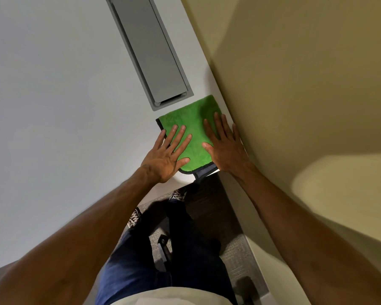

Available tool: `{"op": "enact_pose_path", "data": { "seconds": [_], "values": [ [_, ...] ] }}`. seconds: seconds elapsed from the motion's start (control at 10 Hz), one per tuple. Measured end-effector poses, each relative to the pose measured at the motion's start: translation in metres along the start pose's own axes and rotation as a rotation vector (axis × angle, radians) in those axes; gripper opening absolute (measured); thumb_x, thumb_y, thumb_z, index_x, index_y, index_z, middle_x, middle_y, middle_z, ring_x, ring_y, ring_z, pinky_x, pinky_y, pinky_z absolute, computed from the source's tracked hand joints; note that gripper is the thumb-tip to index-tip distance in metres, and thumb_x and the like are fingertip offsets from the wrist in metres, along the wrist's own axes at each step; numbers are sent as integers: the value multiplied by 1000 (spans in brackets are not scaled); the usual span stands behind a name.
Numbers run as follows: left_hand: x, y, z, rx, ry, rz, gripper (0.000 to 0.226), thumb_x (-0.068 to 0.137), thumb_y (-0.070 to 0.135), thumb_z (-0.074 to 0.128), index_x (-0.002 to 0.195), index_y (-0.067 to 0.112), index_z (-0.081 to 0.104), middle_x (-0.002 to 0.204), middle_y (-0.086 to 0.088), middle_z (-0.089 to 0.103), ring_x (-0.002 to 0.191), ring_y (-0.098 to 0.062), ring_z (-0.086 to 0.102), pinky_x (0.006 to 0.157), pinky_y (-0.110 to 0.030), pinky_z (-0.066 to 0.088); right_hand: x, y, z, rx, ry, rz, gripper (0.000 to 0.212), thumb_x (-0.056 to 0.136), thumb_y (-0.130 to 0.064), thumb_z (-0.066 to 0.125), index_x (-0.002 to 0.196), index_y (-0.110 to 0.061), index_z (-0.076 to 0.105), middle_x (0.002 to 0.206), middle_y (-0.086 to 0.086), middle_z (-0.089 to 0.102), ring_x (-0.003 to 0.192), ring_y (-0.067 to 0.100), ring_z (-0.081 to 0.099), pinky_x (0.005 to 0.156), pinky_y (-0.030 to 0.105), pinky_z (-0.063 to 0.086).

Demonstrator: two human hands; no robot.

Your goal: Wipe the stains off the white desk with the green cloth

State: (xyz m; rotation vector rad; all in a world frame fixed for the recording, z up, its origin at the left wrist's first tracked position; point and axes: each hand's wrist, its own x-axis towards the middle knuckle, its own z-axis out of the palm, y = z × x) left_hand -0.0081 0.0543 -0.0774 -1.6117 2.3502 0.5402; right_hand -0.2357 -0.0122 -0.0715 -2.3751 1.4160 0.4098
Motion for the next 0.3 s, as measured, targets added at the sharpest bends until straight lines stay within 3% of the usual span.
{"op": "enact_pose_path", "data": {
  "seconds": [0.2,0.3],
  "values": [
    [-31,-4,-7,-19,-136,0,69,97,61,-6,151,24,-29,160,-6,-32,147,-24,-32,124,-51,-7,-4,-11,-16,-8,-69,72,70,110,-53,23,167,-25,-9,174,11,-20,162,28,-18,130,61,1],
    [-58,-10,-17,-161,-56,-93,69,100,61,3,154,25,-22,163,-5,-26,149,-24,-27,124,-49,-10,-8,-22,-26,16,-20,80,74,109,-50,32,168,-22,-3,175,10,-14,162,28,-15,130,62,0]
  ]
}}
